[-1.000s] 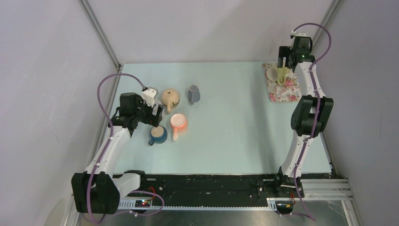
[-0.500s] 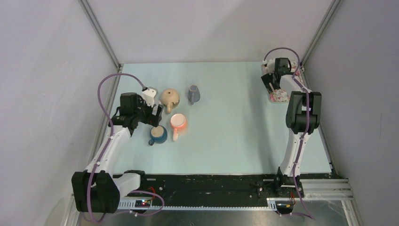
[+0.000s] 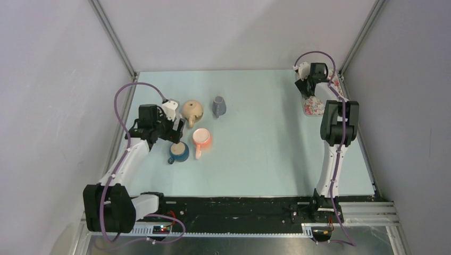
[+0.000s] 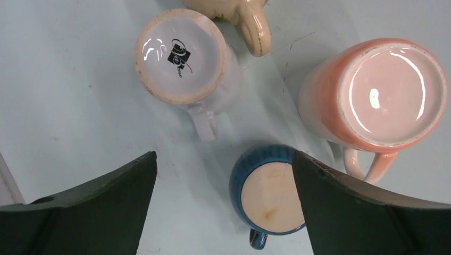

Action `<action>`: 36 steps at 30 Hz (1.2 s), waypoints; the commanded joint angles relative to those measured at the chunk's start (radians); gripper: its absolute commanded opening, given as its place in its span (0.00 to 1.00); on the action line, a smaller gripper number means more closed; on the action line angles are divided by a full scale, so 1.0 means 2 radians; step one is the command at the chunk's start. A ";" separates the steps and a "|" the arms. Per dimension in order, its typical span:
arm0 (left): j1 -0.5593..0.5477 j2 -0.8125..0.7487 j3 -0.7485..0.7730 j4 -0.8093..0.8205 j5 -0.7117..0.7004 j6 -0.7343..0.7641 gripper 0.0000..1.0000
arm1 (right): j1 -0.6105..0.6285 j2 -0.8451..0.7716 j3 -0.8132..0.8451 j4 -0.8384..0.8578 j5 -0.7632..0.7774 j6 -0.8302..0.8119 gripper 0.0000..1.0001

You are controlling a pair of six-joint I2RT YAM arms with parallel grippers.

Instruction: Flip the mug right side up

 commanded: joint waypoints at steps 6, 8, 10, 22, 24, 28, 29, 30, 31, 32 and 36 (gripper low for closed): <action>0.003 0.011 -0.001 0.018 -0.019 0.012 1.00 | -0.027 0.078 0.179 -0.109 -0.115 0.079 0.57; 0.003 0.012 -0.001 0.018 -0.019 0.012 1.00 | -0.033 0.091 0.204 -0.127 -0.131 0.093 0.56; 0.003 0.015 -0.001 0.019 -0.020 0.013 1.00 | -0.035 0.100 0.218 -0.139 -0.141 0.096 0.55; 0.003 0.024 0.000 0.019 -0.021 0.015 1.00 | -0.014 0.114 0.222 -0.157 -0.116 0.058 0.54; 0.003 0.024 0.000 0.019 -0.022 0.015 1.00 | -0.010 0.112 0.223 -0.155 -0.114 0.058 0.54; 0.003 0.024 -0.001 0.019 -0.022 0.015 1.00 | -0.003 0.093 0.214 -0.135 -0.099 0.076 0.59; 0.003 0.024 -0.001 0.019 -0.022 0.015 1.00 | -0.001 0.086 0.210 -0.129 -0.083 0.088 0.59; 0.003 0.026 0.000 0.019 -0.022 0.015 1.00 | 0.000 0.084 0.211 -0.123 -0.077 0.094 0.60; 0.003 0.026 0.000 0.020 -0.022 0.015 1.00 | 0.002 0.079 0.214 -0.123 -0.073 0.109 0.61; 0.003 0.027 0.000 0.020 -0.022 0.015 1.00 | 0.003 0.076 0.213 -0.122 -0.071 0.126 0.62; 0.003 0.026 0.000 0.019 -0.022 0.015 1.00 | 0.020 0.056 0.204 -0.103 -0.017 0.156 0.67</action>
